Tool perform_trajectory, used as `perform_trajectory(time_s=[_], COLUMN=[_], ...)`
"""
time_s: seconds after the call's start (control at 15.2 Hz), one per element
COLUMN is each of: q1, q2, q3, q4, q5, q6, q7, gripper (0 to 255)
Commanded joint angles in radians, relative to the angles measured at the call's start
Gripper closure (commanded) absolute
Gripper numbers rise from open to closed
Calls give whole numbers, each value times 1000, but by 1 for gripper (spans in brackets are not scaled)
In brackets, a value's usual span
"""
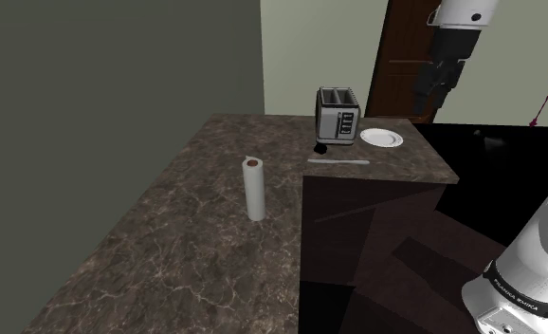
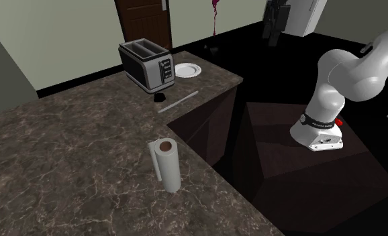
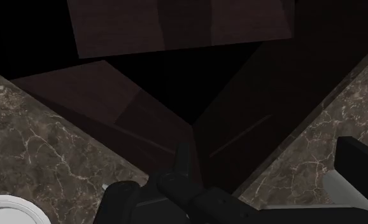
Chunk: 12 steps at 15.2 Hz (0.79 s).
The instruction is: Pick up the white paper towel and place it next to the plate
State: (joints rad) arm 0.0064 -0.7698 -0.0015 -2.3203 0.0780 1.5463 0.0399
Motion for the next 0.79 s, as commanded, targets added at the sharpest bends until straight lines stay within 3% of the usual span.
perform_trajectory(time_s=[0.0,0.73], q1=[0,47], q2=[0,253], q3=[0,171], q4=[0,31], q5=[0,98], q6=[0,278], q7=[0,185], gripper=[0,0])
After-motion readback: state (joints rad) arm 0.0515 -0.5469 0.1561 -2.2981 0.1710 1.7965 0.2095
